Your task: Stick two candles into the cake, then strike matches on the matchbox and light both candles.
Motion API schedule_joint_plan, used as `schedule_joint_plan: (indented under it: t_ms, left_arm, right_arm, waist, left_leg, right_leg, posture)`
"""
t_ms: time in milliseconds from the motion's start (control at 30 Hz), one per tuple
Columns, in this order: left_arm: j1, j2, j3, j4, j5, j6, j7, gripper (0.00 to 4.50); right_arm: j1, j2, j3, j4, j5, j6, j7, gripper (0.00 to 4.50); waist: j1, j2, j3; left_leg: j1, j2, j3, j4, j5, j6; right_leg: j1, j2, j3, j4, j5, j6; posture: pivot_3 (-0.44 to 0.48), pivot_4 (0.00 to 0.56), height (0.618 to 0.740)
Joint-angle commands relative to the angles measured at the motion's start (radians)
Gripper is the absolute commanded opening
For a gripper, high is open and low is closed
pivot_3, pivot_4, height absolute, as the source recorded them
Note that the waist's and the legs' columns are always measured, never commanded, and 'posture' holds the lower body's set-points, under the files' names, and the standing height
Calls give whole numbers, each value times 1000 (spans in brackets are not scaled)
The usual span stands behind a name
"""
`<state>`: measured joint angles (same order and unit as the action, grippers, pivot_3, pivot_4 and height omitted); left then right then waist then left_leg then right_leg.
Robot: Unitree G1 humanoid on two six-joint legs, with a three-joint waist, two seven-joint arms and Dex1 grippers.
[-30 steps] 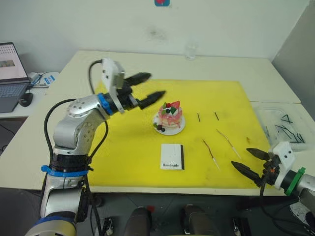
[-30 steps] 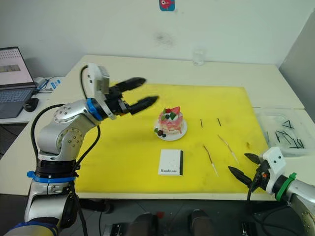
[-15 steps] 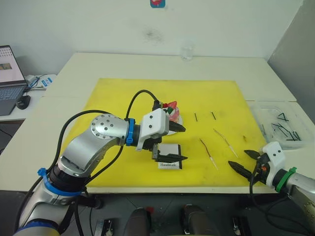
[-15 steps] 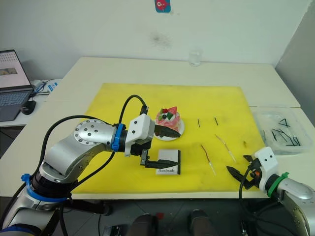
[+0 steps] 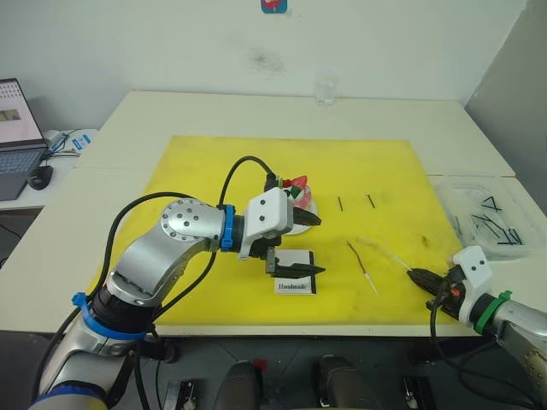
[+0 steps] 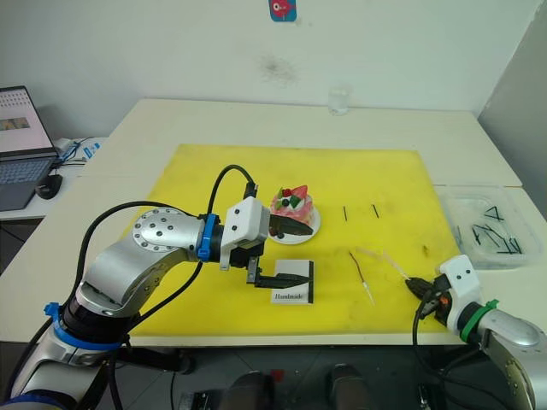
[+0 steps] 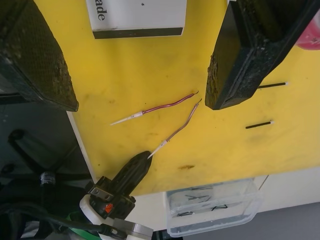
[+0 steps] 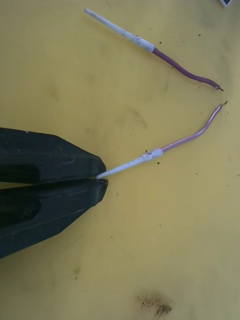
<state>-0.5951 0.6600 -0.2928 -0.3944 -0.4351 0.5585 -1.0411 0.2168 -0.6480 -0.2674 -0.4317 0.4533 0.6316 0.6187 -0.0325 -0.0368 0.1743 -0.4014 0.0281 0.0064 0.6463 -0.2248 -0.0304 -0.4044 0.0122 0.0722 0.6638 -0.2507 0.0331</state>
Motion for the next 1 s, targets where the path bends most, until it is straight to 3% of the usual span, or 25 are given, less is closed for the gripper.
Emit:
schedule_joint_plan:
  t_ms: [33,200,333,467,567,700,1000]
  left_arm:
    - [-4,-15,21,-7,-3,-19,-5,4500]
    - [25,-54,47,12,-63,19,2,4500]
    - [95,-211,156,65,-265,144,103,4500]
    - [147,-381,237,120,-372,202,246,4500]
    - [180,-472,264,142,-441,231,294,3863]
    - [146,-593,278,214,-480,258,396,2692]
    - [76,-715,302,351,-515,296,451,2692]
  right_arm:
    - [-18,13,-26,-22,28,-7,-3,19]
    - [-26,41,-78,-48,76,-36,5,19]
    - [-70,88,-114,-113,168,-37,-14,19]
    - [-112,108,-109,-169,211,-11,-59,19]
    - [-144,112,-90,-206,234,10,-100,0]
    - [-181,119,-72,-253,283,44,-141,0]
    - [-193,113,-51,-288,337,41,-143,0]
  waist:
    - [0,0,0]
    - [1,0,0]
    - [0,0,0]
    - [1,0,0]
    - [2,0,0]
    - [3,0,0]
    - [2,0,0]
  left_leg:
    - [0,0,0,0,0,0]
    - [0,0,0,0,0,0]
    - [0,1,-1,0,0,0]
    - [0,1,-2,0,0,0]
    - [-1,1,-2,0,0,0]
    - [-1,-1,-2,0,0,0]
    - [-1,-1,-1,0,0,0]
  right_leg:
    - [0,0,0,0,0,0]
    - [0,0,0,0,0,0]
    - [0,0,0,0,0,0]
    - [0,0,-1,1,0,1]
    - [0,0,0,1,0,1]
    - [0,0,0,0,0,1]
    - [0,1,0,-1,0,1]
  posture:
    - [0,150,740]
    - [0,150,740]
    - [0,150,740]
    - [0,150,740]
    - [0,150,740]
    - [0,150,740]
    - [0,150,740]
